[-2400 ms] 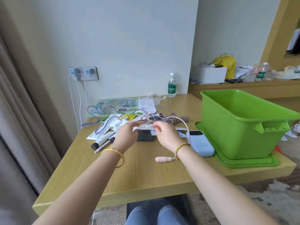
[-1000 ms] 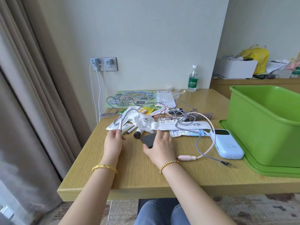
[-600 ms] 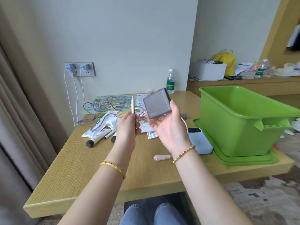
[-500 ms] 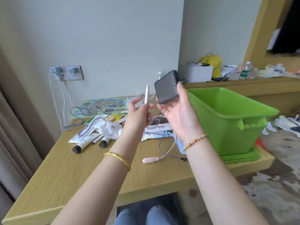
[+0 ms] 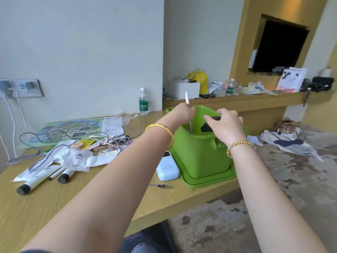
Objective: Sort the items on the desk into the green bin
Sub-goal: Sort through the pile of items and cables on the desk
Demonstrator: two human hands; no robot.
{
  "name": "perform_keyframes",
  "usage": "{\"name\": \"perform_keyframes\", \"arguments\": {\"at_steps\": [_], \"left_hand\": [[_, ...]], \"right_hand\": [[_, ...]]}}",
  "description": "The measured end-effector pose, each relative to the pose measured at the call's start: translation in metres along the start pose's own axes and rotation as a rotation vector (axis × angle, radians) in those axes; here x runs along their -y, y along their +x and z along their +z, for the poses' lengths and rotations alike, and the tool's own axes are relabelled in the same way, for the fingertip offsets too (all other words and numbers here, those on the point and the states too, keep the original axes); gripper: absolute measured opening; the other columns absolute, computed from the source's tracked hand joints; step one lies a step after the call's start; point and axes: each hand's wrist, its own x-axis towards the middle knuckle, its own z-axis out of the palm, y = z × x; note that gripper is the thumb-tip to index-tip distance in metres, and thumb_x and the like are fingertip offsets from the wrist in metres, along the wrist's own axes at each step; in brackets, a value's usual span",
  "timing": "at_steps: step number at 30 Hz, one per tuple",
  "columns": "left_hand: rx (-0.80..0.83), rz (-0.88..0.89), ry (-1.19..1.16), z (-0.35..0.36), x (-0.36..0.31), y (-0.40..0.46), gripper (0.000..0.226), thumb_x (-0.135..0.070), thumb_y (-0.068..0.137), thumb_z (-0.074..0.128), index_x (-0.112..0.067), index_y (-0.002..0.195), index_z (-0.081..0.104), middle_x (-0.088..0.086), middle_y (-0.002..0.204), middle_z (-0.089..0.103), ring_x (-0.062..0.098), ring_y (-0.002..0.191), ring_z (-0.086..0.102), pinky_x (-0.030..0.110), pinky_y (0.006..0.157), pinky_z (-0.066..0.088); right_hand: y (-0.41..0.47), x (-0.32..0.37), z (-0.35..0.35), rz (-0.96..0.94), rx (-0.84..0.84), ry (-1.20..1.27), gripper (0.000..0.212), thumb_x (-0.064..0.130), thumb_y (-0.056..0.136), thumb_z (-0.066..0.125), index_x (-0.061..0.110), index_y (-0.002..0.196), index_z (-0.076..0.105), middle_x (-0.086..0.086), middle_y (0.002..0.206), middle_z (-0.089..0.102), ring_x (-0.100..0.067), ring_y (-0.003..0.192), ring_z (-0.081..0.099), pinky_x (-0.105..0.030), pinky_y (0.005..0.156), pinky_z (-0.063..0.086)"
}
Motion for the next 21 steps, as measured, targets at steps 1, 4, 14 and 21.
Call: {"name": "perform_keyframes", "arguments": {"at_steps": [1,4,14,21], "left_hand": [[0.035,0.014,0.061,0.002,0.003,0.001,0.041,-0.019,0.098,0.032,-0.007,0.134,0.047,0.015,0.139,0.048,0.029,0.120,0.049,0.026,0.088,0.038],[0.071,0.067,0.172,0.005,0.012,0.001,0.041,-0.016,0.097,0.031,-0.008,0.133,0.050,0.013,0.141,0.047,0.028,0.127,0.045,0.026,0.098,0.036],[-0.394,0.197,0.108,-0.026,0.086,-0.031,0.035,-0.005,0.087,0.042,-0.010,0.113,0.064,0.016,0.123,0.057,0.031,0.114,0.051,0.033,0.097,0.041],[-0.544,-0.085,0.086,-0.058,0.210,-0.087,0.032,-0.003,0.087,0.044,-0.010,0.113,0.061,0.014,0.121,0.056,0.031,0.109,0.052,0.028,0.082,0.035]], "right_hand": [[0.002,-0.003,0.001,-0.004,0.016,-0.012,0.055,0.047,0.087,0.052,0.009,0.127,0.051,-0.018,0.130,0.047,-0.032,0.125,0.035,-0.041,0.106,0.027],[0.005,-0.008,0.007,-0.008,0.070,-0.060,0.048,0.042,0.088,0.054,0.011,0.125,0.052,-0.017,0.131,0.047,-0.034,0.123,0.038,-0.041,0.103,0.031],[-0.022,0.054,0.050,-0.340,-0.237,0.209,0.022,0.012,0.090,0.048,0.011,0.107,0.063,-0.010,0.114,0.059,-0.032,0.106,0.049,-0.039,0.095,0.035],[-0.092,0.122,0.143,-0.540,-0.019,0.413,0.023,0.000,0.087,0.047,0.003,0.101,0.065,-0.014,0.106,0.061,-0.031,0.101,0.052,-0.037,0.091,0.039]]}}
